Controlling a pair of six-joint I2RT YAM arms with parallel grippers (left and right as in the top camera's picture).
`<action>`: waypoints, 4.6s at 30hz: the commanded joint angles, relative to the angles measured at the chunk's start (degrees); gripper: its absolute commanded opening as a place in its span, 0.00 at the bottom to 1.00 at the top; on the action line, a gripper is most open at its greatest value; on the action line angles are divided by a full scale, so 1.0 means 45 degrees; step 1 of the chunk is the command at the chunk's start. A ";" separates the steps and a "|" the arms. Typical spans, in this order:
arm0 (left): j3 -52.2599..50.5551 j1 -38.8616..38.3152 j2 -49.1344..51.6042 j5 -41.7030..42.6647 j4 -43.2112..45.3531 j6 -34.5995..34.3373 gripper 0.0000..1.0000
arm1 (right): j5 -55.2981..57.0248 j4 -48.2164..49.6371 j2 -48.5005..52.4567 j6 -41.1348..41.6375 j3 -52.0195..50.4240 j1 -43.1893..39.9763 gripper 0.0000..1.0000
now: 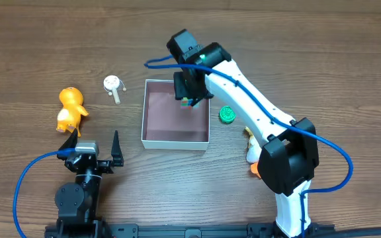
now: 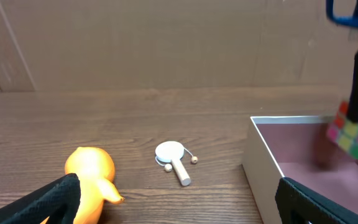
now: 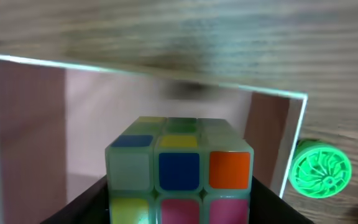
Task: Pack container
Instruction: 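Carry the cube into the box and release it with the right gripper, then move the right gripper down onto the white-yellow duck toy, then grasp the duck toy with the right gripper and lift it, then lower the duck into the box and open the right gripper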
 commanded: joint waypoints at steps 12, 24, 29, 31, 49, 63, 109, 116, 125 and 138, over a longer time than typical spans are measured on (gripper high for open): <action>-0.0044 0.0078 -0.0107 -0.0039 -0.0005 0.0121 1.00 | 0.0733 0.1457 -0.0097 0.0296 -0.1671 -0.0024 0.42; -0.0044 0.0078 -0.0107 -0.0039 -0.0005 0.0117 1.00 | 0.1088 0.1739 -0.0097 0.0282 -0.1671 -0.0175 0.64; -0.0044 0.0078 -0.0107 -0.0039 -0.0005 0.0117 1.00 | 0.1083 0.1826 -0.0097 0.0194 -0.1666 -0.0325 0.66; -0.0044 0.0078 -0.0107 -0.0039 -0.0005 0.0121 1.00 | 0.1078 0.1938 -0.0097 0.0131 -0.1666 -0.0325 0.68; -0.0044 0.0078 -0.0107 -0.0039 -0.0005 0.0121 1.00 | 0.2540 -0.3303 -0.0107 -0.1880 0.6120 -0.0981 1.00; -0.0044 0.0078 -0.0107 -0.0039 -0.0005 0.0117 1.00 | 0.1234 -0.6256 -0.3823 -0.5285 0.3050 -0.3274 1.00; -0.0044 0.0078 -0.0107 -0.0039 -0.0005 0.0121 1.00 | -0.0661 0.1355 -0.5319 -0.5960 -1.0807 -0.4658 0.64; -0.0044 0.0078 -0.0107 -0.0039 -0.0005 0.0117 1.00 | -0.0695 0.0607 -0.5319 -0.5722 -0.6071 -0.4653 0.52; -0.0044 0.0078 -0.0107 -0.0039 -0.0005 0.0121 1.00 | -0.5081 0.1399 -0.5309 -0.5872 -0.2021 -0.1855 0.50; -0.0044 0.0078 -0.0107 -0.0039 -0.0005 0.0121 1.00 | -0.2336 0.1209 -0.4396 -1.0613 -0.3895 0.1141 0.61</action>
